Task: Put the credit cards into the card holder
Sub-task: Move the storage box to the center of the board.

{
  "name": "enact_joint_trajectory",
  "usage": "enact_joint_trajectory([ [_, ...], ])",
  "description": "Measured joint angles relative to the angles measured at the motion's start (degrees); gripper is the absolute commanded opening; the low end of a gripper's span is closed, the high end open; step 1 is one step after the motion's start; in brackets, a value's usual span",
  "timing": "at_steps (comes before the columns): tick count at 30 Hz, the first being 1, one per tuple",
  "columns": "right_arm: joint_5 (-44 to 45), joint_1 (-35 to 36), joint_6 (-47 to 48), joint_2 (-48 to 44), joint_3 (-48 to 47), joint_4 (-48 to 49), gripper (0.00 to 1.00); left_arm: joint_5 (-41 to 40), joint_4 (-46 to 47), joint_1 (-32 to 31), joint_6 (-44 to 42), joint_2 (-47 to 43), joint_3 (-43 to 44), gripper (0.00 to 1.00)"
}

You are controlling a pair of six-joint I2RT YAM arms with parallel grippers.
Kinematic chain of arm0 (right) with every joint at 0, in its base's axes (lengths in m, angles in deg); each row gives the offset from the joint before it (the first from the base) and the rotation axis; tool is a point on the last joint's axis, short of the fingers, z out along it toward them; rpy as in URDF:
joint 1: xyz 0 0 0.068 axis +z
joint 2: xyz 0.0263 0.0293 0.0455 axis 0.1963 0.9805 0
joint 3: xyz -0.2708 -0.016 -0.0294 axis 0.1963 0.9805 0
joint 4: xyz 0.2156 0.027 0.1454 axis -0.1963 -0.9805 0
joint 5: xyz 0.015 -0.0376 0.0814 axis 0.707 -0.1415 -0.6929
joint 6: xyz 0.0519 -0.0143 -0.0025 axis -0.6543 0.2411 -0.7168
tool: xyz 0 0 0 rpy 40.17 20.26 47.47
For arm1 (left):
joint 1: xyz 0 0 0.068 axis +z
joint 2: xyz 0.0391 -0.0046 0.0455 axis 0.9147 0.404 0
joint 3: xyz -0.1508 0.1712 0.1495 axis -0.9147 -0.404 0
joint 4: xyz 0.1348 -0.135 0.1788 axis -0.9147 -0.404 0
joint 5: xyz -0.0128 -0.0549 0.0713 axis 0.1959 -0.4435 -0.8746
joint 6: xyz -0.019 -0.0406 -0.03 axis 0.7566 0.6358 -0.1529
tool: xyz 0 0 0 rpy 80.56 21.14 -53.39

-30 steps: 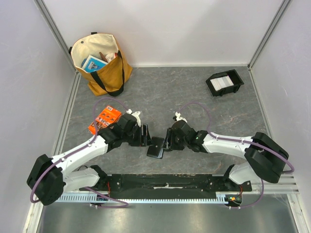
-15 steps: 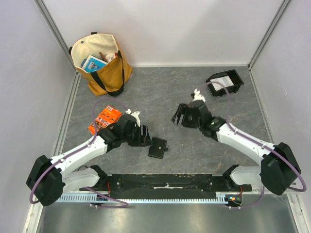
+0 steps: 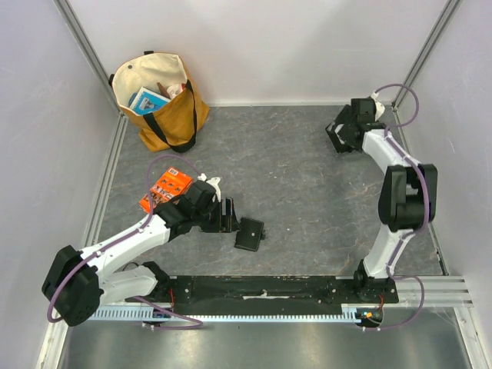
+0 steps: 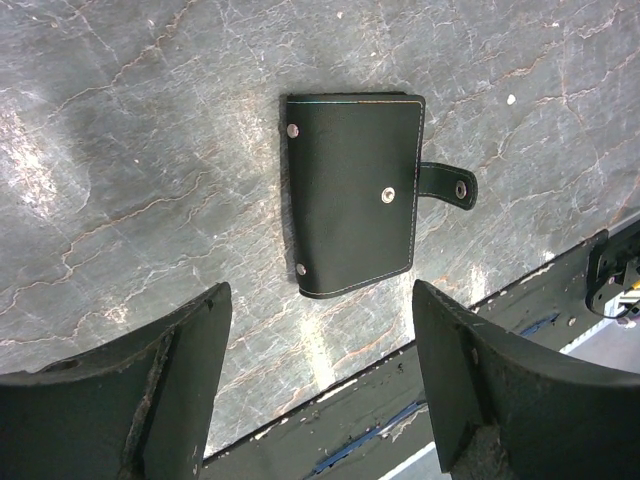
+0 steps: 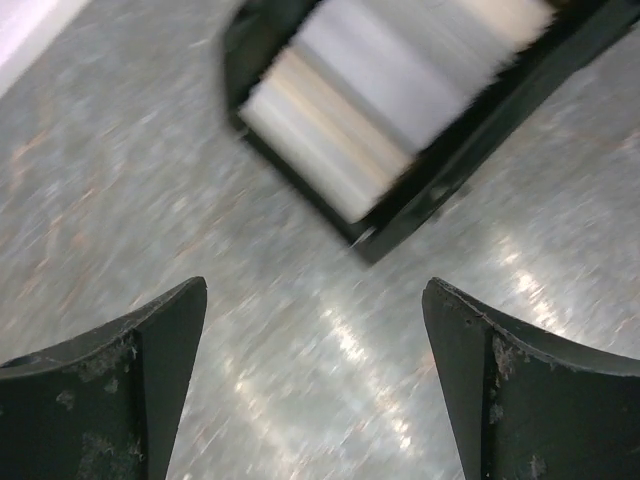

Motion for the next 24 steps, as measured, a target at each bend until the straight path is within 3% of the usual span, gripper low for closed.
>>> enact_joint_trajectory([
  [6,0.42,-5.22,-1.11,11.96,-7.26,-3.17,0.97,0.00,0.00,0.31,-0.02,0.02,0.00,0.79],
  [14,2.23,-7.41,-3.26,13.14,-8.26,-2.62,0.96,0.00,0.04,0.61,-0.17,1.40,0.00,0.79],
  [24,2.23,-12.48,-6.01,13.57,-8.15,-0.48,0.71,0.22,0.26,0.94,-0.98,4.20,0.59,0.79],
])
